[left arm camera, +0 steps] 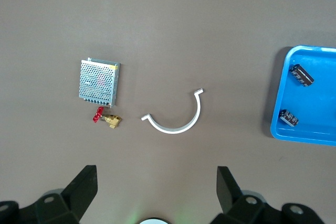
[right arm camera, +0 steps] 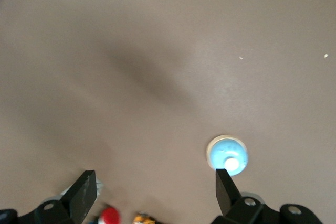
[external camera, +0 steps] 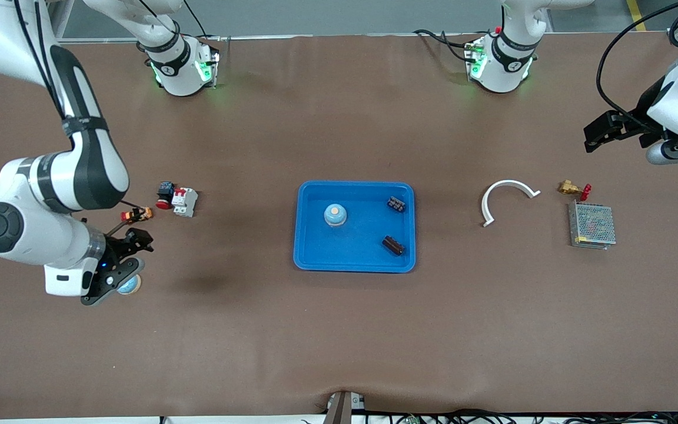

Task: Place electrolytic capacitor and blue bell in tray
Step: 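Move the right gripper to the second blue bell, then grasp the second blue bell with the right gripper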

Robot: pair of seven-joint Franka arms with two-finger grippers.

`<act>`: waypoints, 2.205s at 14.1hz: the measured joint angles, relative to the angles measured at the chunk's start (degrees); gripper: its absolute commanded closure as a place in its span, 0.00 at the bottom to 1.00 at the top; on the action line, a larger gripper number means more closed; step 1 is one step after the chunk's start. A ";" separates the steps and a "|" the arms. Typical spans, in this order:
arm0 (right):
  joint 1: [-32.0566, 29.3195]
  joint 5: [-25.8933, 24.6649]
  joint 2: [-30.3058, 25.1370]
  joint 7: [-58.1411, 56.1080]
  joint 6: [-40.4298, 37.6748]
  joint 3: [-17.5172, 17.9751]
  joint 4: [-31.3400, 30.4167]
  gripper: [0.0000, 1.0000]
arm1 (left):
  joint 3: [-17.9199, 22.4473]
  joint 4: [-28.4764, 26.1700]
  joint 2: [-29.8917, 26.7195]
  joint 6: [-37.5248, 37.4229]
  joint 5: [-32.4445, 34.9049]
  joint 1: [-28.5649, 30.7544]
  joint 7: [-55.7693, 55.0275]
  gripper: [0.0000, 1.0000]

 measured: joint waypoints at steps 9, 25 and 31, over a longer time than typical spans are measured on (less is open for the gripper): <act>-6.96 0.00 7.77 -23.66 10.24 -0.09 -0.03 0.00 | 0.01 0.00 0.10 0.01 0.00 0.01 0.00 0.00; -10.62 -1.09 12.63 -34.12 13.81 -0.18 -0.95 0.00 | -0.02 0.16 0.18 0.11 0.00 -0.33 0.00 0.00; -10.62 -1.09 13.06 -34.12 16.40 -0.01 -3.98 0.00 | -0.02 0.16 0.21 0.11 0.00 -0.46 0.00 0.00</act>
